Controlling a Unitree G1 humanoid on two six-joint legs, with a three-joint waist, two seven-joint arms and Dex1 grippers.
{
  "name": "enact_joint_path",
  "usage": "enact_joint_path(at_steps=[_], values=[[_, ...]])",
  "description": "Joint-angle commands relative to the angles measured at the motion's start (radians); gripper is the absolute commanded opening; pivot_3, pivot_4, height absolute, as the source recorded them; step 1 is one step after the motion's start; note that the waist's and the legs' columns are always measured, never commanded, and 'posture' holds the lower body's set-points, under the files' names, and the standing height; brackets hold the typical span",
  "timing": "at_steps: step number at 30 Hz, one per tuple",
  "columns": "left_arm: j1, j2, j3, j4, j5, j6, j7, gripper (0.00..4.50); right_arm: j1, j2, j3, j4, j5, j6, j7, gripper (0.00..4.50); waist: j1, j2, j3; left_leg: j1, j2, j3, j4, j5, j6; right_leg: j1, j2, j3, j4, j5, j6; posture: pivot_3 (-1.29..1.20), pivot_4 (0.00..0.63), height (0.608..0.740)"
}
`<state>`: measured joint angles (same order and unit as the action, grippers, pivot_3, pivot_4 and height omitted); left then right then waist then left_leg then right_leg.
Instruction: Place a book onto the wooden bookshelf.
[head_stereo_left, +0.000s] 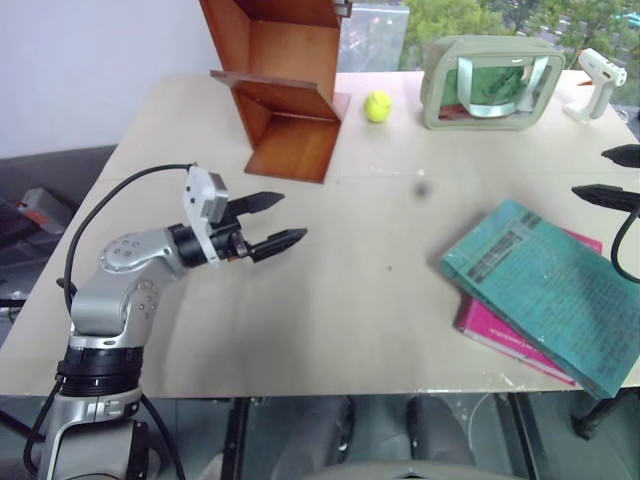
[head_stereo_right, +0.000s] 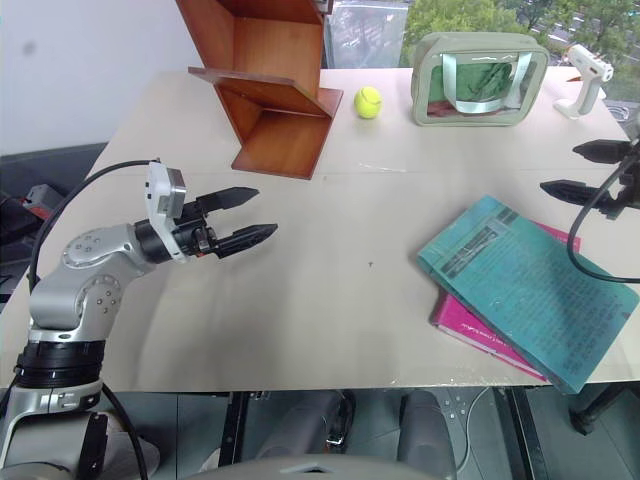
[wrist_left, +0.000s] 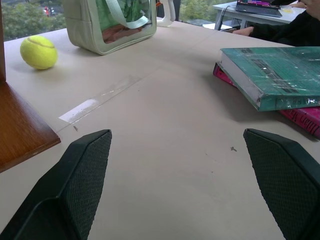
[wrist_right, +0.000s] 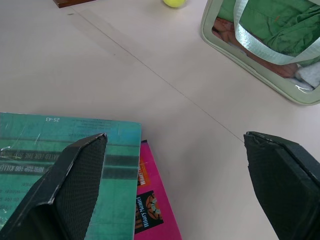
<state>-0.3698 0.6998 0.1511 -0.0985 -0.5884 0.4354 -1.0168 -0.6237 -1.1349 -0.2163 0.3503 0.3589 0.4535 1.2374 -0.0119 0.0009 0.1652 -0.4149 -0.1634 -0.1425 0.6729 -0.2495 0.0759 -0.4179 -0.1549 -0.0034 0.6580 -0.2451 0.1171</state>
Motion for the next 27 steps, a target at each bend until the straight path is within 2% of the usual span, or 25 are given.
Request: enact_joint_path(at_steps=[1, 11, 15, 18, 21, 24, 27], values=[[-0.028, -0.007, 0.013, -0.003, -0.008, -0.017, -0.006, 4.44, 0.015, -0.028, -0.063, -0.050, 0.014, -0.008, -0.018, 4.50, 0.000, 0.000, 0.000, 0.000, 0.000, 0.000, 0.000, 0.000, 0.000, 0.000, 0.000, 0.000, 0.000, 0.000, 0.000, 0.00, 0.150, 0.736], [-0.009, -0.019, -0.036, -0.063, -0.069, 0.007, -0.141, 4.44, 0.191, -0.050, -0.143, -0.159, -0.015, 0.080, -0.155, 4.50, 0.002, 0.000, 0.000, 0.000, 0.000, 0.000, 0.000, 0.000, 0.000, 0.000, 0.000, 0.000, 0.001, 0.000, 0.000, 0.00, 0.150, 0.736], [0.016, -0.014, -0.060, -0.111, -0.078, 0.004, -0.191, 4.50, 0.385, -0.099, -0.248, -0.262, -0.038, 0.183, -0.162, 3.31, 0.007, 0.001, 0.000, 0.000, 0.000, 0.000, 0.000, 0.000, 0.000, 0.000, 0.000, 0.000, 0.000, 0.000, 0.000, 0.00, 0.150, 0.736], [0.028, -0.015, -0.074, -0.134, -0.084, 0.006, -0.211, 4.50, 0.615, -0.102, -0.372, -0.368, -0.153, 0.196, -0.193, 1.98, 0.014, 0.001, -0.001, 0.000, 0.000, 0.000, 0.000, 0.000, 0.000, 0.000, 0.000, 0.000, 0.000, 0.000, 0.000, 0.00, 0.150, 0.736], [0.024, -0.017, -0.089, -0.136, -0.084, 0.003, -0.228, 4.50, 0.813, -0.052, -0.503, -0.490, -0.226, 0.280, -0.217, 0.81, 0.026, 0.001, -0.001, 0.000, 0.000, 0.000, 0.001, 0.000, 0.000, 0.000, 0.000, 0.000, 0.001, 0.000, 0.000, 0.00, 0.150, 0.736], [0.009, -0.021, -0.099, -0.124, -0.080, 0.004, -0.236, 4.50, 0.957, 0.008, -0.601, -0.592, -0.237, 0.398, -0.201, 0.81, 0.026, 0.002, -0.002, 0.001, 0.000, 0.001, 0.001, 0.000, 0.000, 0.001, 0.000, 0.001, 0.002, 0.000, 0.000, 0.00, 0.150, 0.736], [-0.006, -0.025, -0.106, -0.109, -0.075, 0.000, -0.237, 4.50, 1.036, 0.044, -0.631, -0.660, -0.233, 0.461, -0.194, 0.81, 0.026, 0.002, -0.002, 0.002, 0.000, 0.001, 0.001, 0.000, 0.000, 0.002, 0.000, 0.001, 0.002, 0.000, 0.000, 0.00, 0.150, 0.736]])
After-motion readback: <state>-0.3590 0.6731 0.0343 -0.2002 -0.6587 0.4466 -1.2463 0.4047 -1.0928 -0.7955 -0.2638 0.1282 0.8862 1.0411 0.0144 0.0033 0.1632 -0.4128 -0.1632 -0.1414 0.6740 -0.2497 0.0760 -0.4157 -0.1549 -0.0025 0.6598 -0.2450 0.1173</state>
